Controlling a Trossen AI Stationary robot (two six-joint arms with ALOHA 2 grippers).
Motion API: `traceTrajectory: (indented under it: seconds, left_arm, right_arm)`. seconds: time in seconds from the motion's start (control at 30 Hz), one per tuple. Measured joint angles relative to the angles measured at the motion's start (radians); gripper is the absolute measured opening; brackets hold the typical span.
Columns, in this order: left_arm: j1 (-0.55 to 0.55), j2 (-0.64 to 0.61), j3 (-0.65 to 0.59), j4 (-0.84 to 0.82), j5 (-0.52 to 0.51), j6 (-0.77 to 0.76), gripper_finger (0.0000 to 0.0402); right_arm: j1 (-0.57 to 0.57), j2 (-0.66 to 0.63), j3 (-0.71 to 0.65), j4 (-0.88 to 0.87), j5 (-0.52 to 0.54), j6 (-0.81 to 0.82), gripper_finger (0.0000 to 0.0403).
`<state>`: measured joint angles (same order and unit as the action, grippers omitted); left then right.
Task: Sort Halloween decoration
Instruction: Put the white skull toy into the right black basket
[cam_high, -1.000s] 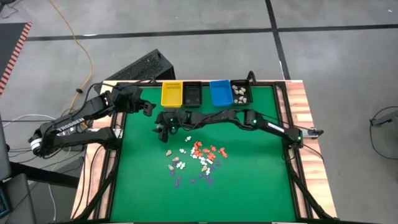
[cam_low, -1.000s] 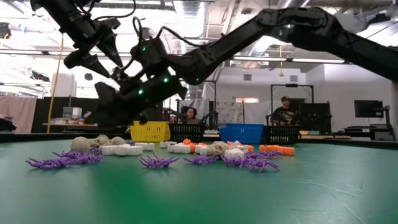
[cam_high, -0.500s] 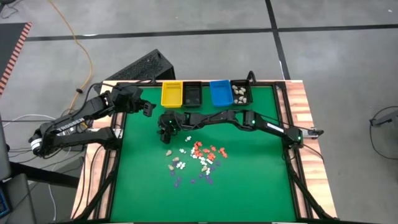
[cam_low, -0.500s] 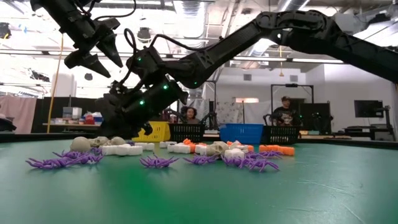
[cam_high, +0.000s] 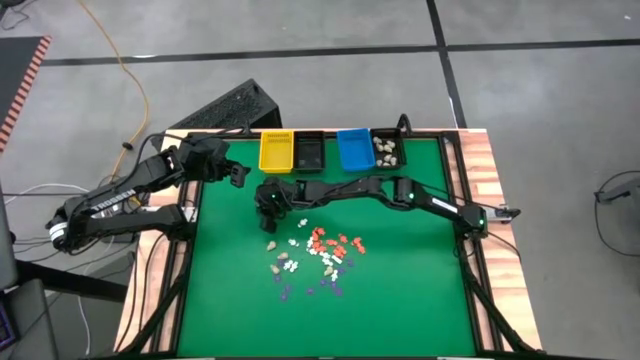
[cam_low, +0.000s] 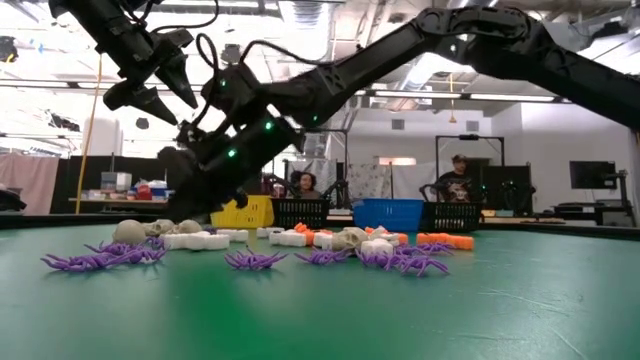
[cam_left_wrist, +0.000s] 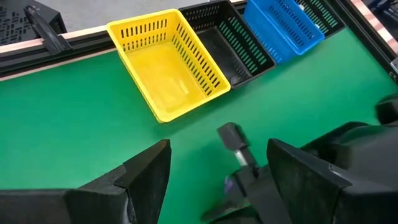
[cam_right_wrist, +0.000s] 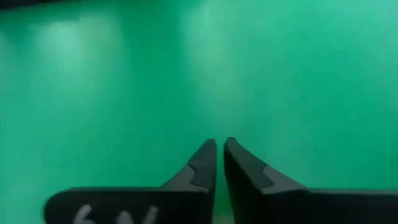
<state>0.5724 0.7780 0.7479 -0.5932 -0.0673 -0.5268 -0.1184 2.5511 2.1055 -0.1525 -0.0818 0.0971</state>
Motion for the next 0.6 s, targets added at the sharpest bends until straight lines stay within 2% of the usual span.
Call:
traceTrajectory:
  seconds: [0.23,0.33,0.47,0.6]
  left_arm:
    - [0.000,0.000,0.000,0.000,0.000,0.000,0.0256]
    - [0.000,0.000,0.000,0.001,-0.004,0.000,0.0256]
    - [0.000,0.000,0.000,0.000,-0.005,0.000,0.0256]
    - [0.000,0.000,0.000,0.000,-0.005,-0.001,0.0256]
  right_arm:
    - [-0.042,-0.116,0.002,-0.005,-0.026,-0.016,0.0018]
    - [-0.068,-0.162,0.003,-0.048,-0.033,-0.027,0.0014]
    - [-0.102,-0.231,-0.001,-0.225,-0.104,-0.042,0.0029]
    - [-0.118,-0.325,0.003,-0.475,-0.179,-0.212,0.0043]
